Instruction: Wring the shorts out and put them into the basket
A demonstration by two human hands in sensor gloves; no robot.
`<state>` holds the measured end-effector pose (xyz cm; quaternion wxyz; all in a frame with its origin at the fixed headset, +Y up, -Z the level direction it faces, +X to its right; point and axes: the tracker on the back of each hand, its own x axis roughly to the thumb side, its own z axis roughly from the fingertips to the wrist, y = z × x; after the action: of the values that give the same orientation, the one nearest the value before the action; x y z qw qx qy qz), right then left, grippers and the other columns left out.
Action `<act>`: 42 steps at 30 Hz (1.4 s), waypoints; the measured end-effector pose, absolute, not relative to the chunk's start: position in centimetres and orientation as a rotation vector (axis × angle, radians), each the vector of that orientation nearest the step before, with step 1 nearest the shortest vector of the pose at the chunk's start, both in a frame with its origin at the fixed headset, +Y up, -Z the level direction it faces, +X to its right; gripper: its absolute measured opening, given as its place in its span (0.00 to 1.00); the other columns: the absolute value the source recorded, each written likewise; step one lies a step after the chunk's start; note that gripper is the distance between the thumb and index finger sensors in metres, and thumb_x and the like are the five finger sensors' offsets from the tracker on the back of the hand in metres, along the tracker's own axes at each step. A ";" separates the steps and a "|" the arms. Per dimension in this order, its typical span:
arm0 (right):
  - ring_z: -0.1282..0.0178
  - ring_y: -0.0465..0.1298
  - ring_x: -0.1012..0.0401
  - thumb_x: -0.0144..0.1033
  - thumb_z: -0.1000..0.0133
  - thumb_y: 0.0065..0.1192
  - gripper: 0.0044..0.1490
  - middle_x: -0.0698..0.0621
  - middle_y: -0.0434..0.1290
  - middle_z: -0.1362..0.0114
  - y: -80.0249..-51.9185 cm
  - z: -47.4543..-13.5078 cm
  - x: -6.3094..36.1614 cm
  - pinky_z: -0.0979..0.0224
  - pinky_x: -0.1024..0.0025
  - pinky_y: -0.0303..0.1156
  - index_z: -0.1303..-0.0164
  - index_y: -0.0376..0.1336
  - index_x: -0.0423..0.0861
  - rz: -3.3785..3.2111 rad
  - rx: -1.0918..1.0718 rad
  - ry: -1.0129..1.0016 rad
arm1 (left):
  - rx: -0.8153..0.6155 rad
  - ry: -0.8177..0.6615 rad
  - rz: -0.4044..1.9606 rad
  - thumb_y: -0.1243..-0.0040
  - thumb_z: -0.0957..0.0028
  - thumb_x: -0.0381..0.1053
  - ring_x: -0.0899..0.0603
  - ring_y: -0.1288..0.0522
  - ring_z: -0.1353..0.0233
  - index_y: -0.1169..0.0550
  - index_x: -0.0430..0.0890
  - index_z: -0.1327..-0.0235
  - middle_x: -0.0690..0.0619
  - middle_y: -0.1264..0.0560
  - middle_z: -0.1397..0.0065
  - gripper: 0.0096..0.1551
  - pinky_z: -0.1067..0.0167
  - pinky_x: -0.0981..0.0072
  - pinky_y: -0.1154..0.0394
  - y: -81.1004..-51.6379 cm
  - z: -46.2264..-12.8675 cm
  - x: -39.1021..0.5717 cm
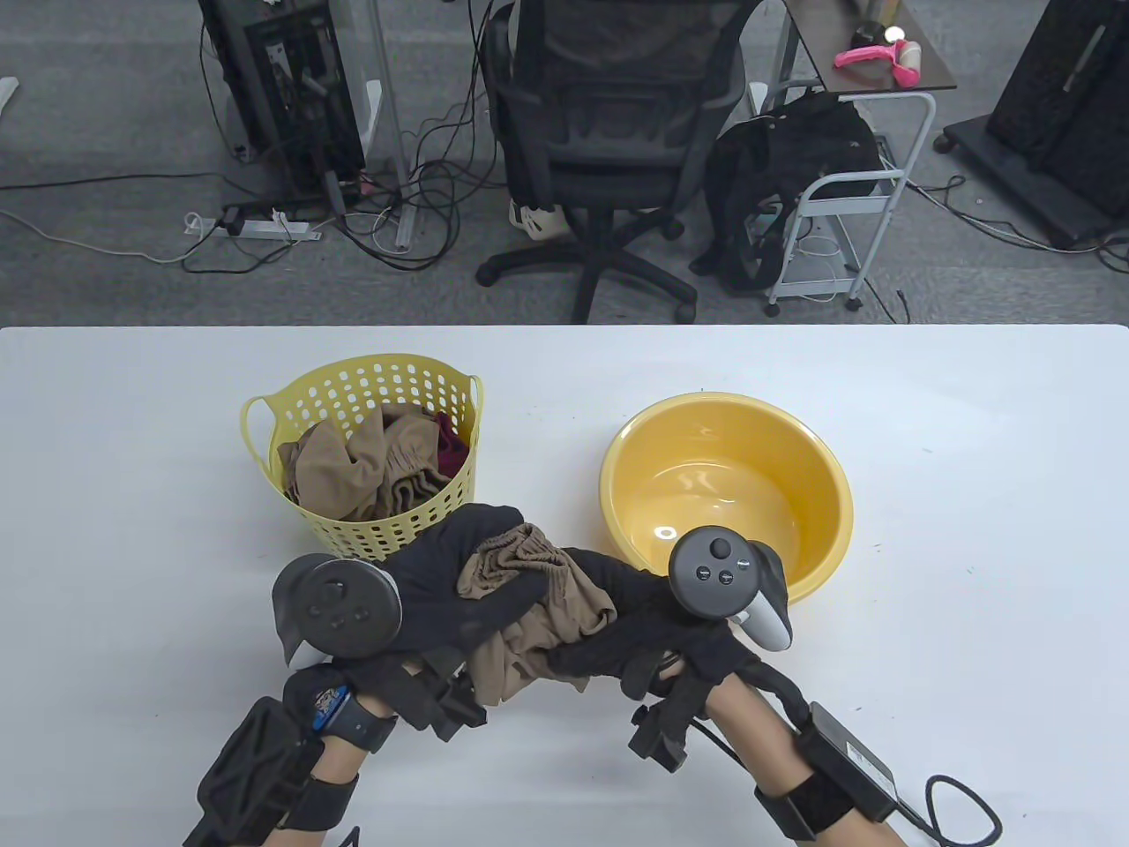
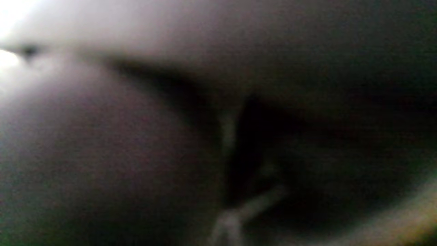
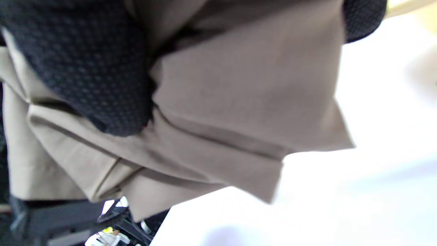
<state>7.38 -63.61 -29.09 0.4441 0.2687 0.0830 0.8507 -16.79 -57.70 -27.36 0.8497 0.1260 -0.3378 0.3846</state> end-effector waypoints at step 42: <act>0.18 0.39 0.29 0.75 0.51 0.67 0.69 0.31 0.43 0.15 -68.1 -25.8 9.1 0.31 0.17 0.36 0.15 0.44 0.43 2.710 0.601 -0.135 | 0.403 -0.490 0.551 0.38 0.38 0.59 0.28 0.30 0.26 0.41 0.50 0.23 0.38 0.38 0.19 0.36 0.28 0.30 0.40 -49.4 -32.1 -21.0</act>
<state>9.13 -68.08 -25.80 0.1803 0.2127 -0.0479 0.9592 -21.02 -49.42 -32.12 0.9130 0.1955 -0.2377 0.2677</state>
